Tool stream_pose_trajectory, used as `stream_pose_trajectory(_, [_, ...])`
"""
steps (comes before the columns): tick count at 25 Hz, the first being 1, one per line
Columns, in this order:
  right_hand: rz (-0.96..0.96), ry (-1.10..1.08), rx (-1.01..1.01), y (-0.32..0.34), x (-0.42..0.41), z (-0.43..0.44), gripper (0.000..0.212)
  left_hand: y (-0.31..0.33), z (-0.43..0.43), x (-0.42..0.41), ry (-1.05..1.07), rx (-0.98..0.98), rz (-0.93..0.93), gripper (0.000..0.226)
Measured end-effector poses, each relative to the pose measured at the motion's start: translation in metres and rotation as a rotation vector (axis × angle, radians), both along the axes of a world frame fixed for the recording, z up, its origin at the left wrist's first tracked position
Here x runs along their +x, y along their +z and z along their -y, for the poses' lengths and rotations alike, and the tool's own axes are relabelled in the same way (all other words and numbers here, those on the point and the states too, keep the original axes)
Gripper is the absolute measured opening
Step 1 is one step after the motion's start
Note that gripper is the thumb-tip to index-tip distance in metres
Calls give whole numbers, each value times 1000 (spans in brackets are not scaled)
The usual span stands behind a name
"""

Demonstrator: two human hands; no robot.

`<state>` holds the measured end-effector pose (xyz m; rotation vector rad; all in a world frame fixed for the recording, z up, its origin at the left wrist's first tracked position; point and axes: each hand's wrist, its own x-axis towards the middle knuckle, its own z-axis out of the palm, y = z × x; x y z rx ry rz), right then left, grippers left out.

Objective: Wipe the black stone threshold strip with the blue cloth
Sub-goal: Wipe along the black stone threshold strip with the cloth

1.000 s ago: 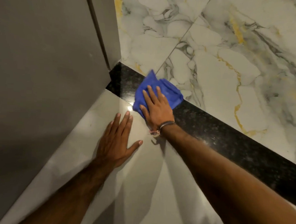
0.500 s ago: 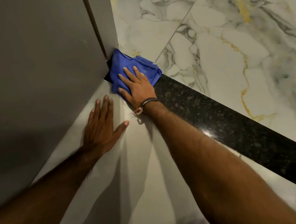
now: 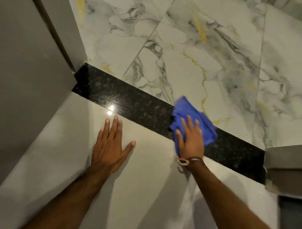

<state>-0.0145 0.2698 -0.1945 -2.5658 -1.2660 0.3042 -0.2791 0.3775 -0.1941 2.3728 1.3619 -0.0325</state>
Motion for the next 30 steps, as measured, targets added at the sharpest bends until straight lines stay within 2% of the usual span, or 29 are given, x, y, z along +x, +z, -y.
stream_pose_trajectory(1, [-1, -130, -14, 3, 14, 21, 59, 1, 5, 10, -8, -11, 20, 93])
stream_pose_trajectory(2, [24, -105, -32, 6, 27, 42, 60, 2, 9, 19, -15, -24, 31, 92])
stream_pose_trajectory(4, [81, 173, -57, 6, 54, 84, 57, 5, 17, 37, -46, -36, 41, 91])
stream_pose_trajectory(5, [81, 190, -47, 5, 72, 102, 56, 7, 22, 44, -79, -35, 44, 91])
stream_pose_trajectory(6, [64, 38, -25, 3, 87, 116, 57, 9, 25, 51, -123, -31, 44, 91])
stream_pose_trajectory(8, [54, -417, -3, -2, 107, 137, 62, 8, 28, 59, -199, -14, 27, 91])
stream_pose_trajectory(9, [48, -531, -29, -5, 110, 142, 64, 7, 27, 60, -223, -1, 15, 91])
stream_pose_trajectory(11, [62, -527, -66, -5, 113, 146, 61, 8, 23, 64, -267, 27, 8, 90])
stream_pose_trajectory(15, [79, -554, -4, -10, 115, 143, 59, 27, 11, 88, -366, 84, 38, 89])
stream_pose_trajectory(17, [22, -657, 0, 0, 120, 140, 56, 47, 9, 111, -446, 105, 44, 89])
stream_pose_trajectory(19, [-54, -723, 4, 23, 122, 142, 50, 75, 16, 131, -543, 122, 29, 88])
stream_pose_trajectory(22, [-159, -666, 94, 89, 98, 156, 40, 138, 43, 149, -651, 108, 27, 87])
stream_pose_trajectory(26, [-297, -822, 57, 193, 42, 232, 40, 242, 115, 169, -865, -2, -39, 90])
stream_pose_trajectory(28, [-285, -882, 76, 236, 14, 273, 35, 276, 152, 177, -967, -36, -42, 90])
stream_pose_trajectory(30, [-190, -933, 107, 275, -4, 321, 36, 304, 192, 191, -1098, -76, -30, 90])
